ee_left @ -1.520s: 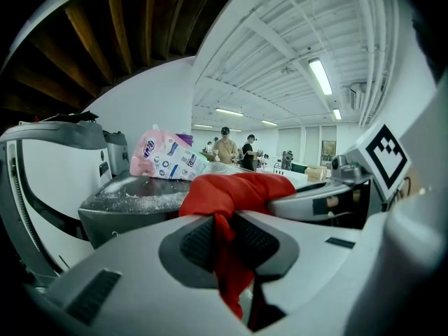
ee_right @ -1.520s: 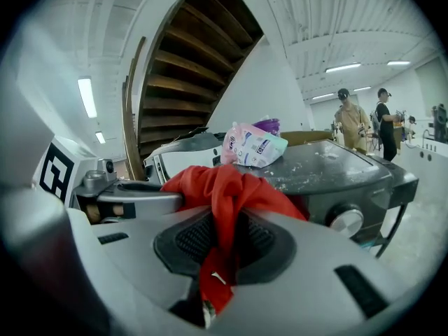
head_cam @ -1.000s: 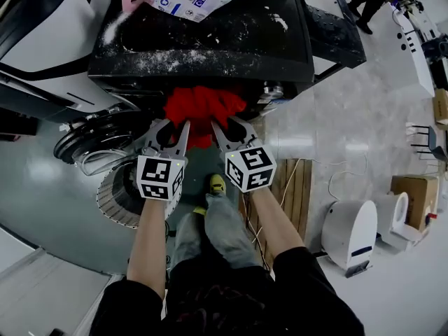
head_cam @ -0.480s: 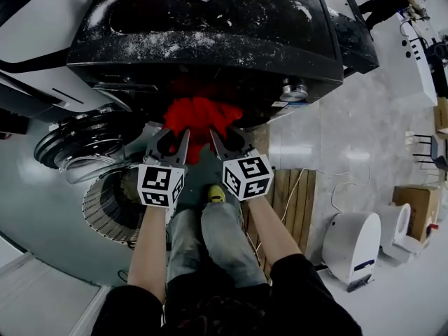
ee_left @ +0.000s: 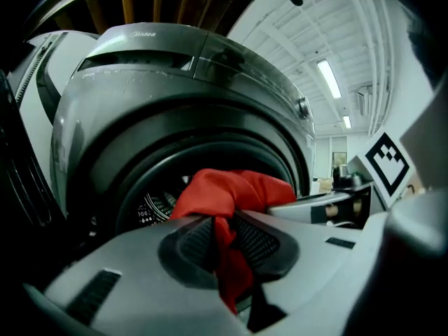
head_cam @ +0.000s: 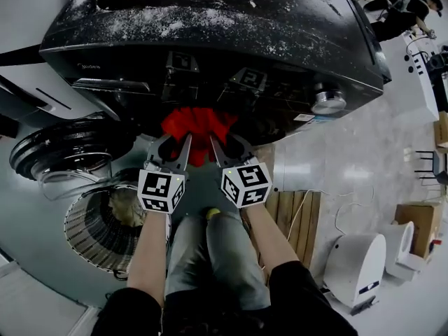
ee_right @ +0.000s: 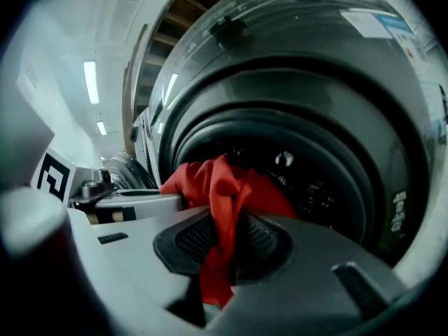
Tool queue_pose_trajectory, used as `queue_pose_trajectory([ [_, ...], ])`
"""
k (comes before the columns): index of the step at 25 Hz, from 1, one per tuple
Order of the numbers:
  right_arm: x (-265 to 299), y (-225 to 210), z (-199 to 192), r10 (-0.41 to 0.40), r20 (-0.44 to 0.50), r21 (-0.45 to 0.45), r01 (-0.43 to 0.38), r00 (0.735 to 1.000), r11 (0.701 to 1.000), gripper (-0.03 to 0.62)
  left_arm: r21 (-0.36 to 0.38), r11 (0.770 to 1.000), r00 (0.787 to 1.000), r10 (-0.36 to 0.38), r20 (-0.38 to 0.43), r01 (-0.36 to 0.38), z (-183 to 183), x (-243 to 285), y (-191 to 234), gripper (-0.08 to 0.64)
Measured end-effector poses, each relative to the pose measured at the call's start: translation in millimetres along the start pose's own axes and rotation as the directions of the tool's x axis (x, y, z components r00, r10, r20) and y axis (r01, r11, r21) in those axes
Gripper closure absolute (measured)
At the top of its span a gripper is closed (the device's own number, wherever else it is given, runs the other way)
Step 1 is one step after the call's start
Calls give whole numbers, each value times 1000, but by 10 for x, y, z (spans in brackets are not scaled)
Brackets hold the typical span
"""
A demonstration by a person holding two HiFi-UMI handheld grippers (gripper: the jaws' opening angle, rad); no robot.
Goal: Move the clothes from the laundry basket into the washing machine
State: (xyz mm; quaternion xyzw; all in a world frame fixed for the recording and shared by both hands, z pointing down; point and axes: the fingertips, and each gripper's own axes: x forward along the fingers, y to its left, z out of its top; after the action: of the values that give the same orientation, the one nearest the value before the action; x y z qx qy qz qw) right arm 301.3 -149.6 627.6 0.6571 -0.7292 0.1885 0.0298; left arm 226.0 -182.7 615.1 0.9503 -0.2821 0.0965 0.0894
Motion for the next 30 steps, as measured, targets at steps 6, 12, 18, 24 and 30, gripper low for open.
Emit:
queue_pose_trajectory([
  [6, 418, -263, -138, -31, 69, 5, 31, 997, 1000, 518, -33, 999, 996, 12, 93, -9, -187, 436, 268, 489],
  [12, 783, -602, -141, -76, 148, -52, 84, 986, 995, 515, 56, 998, 988, 8, 155, -17, -211, 907, 434, 488],
  [18, 1054, -852, -127, -83, 193, -34, 91, 978, 995, 515, 35, 999, 982, 1, 190, -8, -246, 1284, 601, 489],
  [24, 1302, -1089, -169, -136, 189, 40, 131, 972, 991, 515, 26, 1000, 985, -12, 171, 8, -301, 1604, 713, 489],
  [30, 1472, -1309, -231, -185, 146, 52, 179, 972, 983, 509, 0, 1000, 995, -29, 99, 29, -464, 1913, 796, 488],
])
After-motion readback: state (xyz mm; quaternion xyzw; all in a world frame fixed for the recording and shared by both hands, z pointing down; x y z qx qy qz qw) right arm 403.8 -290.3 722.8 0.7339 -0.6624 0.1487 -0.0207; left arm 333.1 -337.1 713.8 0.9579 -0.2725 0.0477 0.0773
